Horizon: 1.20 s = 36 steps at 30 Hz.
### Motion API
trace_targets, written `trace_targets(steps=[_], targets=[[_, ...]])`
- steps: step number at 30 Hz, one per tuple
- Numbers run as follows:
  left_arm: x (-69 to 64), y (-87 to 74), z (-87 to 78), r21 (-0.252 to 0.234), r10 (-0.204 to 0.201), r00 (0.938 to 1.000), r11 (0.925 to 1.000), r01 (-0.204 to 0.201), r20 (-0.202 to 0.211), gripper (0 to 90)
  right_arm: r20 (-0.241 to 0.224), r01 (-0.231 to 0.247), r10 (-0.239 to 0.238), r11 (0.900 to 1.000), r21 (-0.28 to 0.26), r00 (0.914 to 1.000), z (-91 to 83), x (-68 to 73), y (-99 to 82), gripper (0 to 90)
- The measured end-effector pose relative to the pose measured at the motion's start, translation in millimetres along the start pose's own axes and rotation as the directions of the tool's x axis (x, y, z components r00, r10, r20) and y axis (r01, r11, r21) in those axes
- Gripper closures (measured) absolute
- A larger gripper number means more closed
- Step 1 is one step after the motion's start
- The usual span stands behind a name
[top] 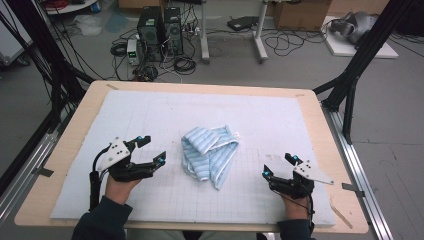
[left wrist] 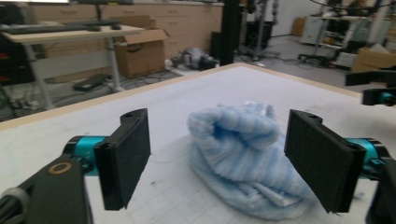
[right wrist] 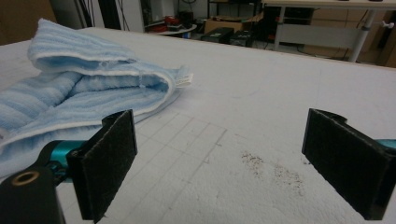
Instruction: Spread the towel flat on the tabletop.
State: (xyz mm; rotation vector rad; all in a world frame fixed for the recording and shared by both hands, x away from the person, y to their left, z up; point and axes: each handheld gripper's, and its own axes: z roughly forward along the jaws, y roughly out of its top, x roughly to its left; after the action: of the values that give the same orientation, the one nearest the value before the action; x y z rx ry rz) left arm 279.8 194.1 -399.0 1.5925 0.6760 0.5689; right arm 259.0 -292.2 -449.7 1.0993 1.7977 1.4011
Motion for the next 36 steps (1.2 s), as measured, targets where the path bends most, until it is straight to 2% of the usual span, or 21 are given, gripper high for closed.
trace_targets(steps=[2, 4, 10, 15, 17, 19, 25, 29, 31, 32, 35, 36], targets=[[-2.5, 3.1, 7.8, 0.010, 0.000, 0.9996, 0.9999, 0.000, 0.028, 24.7, 0.002, 0.006, -0.006, 1.0000, -0.002, 1.0000, 0.4, -0.2, 0.0, 9.3], [-5.9, 6.6, 20.5, 0.036, 0.018, 0.9980, 0.9991, -0.020, 0.060, 24.7, 0.003, 0.003, -0.003, 1.0000, -0.001, 1.0000, 0.3, -0.1, 0.0, 9.3], [-9.8, 9.1, 41.8, 0.045, 0.018, 0.9956, 0.9987, -0.022, 0.092, 25.2, 0.005, 0.004, -0.004, 1.0000, -0.001, 1.0000, 0.3, 0.0, 0.0, 9.3], [-12.3, 5.3, 67.7, 0.096, 0.013, 0.9904, 0.9950, -0.026, 0.138, 26.1, 0.007, 0.005, -0.005, 1.0000, 0.000, 1.0000, 0.4, 0.2, 0.1, 9.3], [-12.4, 1.5, 77.4, 0.130, 0.024, 0.9912, 0.9906, -0.041, 0.131, 26.1, 0.006, 0.004, -0.004, 1.0000, 0.000, 1.0000, 0.3, 0.4, 0.1, 9.3], [-11.2, -4.7, 89.4, 0.172, 0.019, 0.9935, 0.9843, -0.039, 0.112, 26.3, 0.006, 0.004, -0.004, 1.0000, 0.000, 1.0000, 0.4, 0.4, 0.1, 9.3], [-9.6, -9.4, 98.8, 0.195, 0.018, 0.9958, 0.9801, -0.035, 0.090, 27.9, 0.005, 0.004, -0.004, 1.0000, 0.000, 1.0000, 0.4, 0.3, 0.1, 9.3], [-6.9, -12.5, 103.7, 0.223, 0.018, 0.9978, 0.9744, -0.032, 0.064, 34.1, 0.005, 0.005, -0.005, 1.0000, 0.001, 1.0000, 0.4, 0.4, 0.1, 9.3], [-5.4, -14.3, 106.1, 0.244, 0.017, 0.9984, 0.9692, -0.030, 0.054, 40.5, 0.005, 0.006, -0.006, 1.0000, 0.000, 1.0000, 0.4, 0.3, 0.1, 9.3], [-4.6, -15.2, 107.0, 0.251, 0.019, 0.9984, 0.9674, -0.031, 0.054, 52.1, 0.007, 0.007, -0.007, 1.0000, 0.001, 1.0000, 0.5, 0.4, 0.1, 9.3], [-3.0, -17.6, 108.1, 0.270, 0.022, 0.9991, 0.9624, -0.031, 0.035, 78.0, 0.004, 0.004, -0.004, 1.0000, 0.002, 1.0000, 0.4, 0.4, 0.1, 9.3], [-3.0, -17.6, 108.1, 0.270, 0.022, 0.9991, 0.9624, -0.031, 0.035, 80.1, 0.005, 0.007, -0.007, 1.0000, 0.000, 1.0000, 0.5, 0.2, 0.1, 9.3]])
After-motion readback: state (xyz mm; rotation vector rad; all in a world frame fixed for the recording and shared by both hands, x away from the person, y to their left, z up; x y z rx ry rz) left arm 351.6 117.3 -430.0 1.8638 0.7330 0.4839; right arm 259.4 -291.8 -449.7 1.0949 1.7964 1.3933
